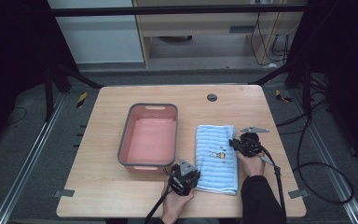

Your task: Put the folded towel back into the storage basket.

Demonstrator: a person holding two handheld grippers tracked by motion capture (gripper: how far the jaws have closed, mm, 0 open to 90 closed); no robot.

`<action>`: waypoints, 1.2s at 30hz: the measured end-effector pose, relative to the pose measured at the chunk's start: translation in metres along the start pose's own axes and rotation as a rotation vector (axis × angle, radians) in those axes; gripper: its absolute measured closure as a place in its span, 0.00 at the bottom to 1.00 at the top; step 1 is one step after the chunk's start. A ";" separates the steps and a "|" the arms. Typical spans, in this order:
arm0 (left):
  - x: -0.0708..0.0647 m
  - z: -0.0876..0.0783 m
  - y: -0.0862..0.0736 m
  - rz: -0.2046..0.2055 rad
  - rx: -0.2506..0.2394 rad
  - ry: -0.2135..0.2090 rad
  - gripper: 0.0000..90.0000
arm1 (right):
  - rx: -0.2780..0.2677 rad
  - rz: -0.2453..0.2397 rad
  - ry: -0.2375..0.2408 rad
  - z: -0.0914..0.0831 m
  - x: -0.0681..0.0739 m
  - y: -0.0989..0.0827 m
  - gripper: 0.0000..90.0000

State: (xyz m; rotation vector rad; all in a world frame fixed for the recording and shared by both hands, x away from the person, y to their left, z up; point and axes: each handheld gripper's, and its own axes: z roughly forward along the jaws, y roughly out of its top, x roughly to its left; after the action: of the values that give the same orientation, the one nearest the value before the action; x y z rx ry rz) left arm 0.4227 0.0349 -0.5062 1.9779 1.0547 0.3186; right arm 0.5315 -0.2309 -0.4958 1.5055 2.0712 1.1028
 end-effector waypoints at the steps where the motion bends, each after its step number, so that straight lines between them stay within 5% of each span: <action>1: 0.000 0.000 0.000 0.000 0.000 0.000 0.94 | -0.008 -0.003 0.002 -0.002 0.000 0.001 0.91; 17: -0.006 -0.036 0.021 0.067 -0.095 -0.061 0.95 | -0.129 -0.057 0.034 -0.037 0.015 0.019 0.91; 36: -0.009 -0.077 0.051 0.138 -0.167 -0.072 0.95 | -0.221 -0.088 0.031 -0.071 0.030 0.042 0.92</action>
State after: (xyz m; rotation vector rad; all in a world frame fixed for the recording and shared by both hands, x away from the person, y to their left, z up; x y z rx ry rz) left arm 0.4023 0.0567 -0.4187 1.9004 0.8216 0.3942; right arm 0.4996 -0.2248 -0.4147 1.2875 1.9414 1.2809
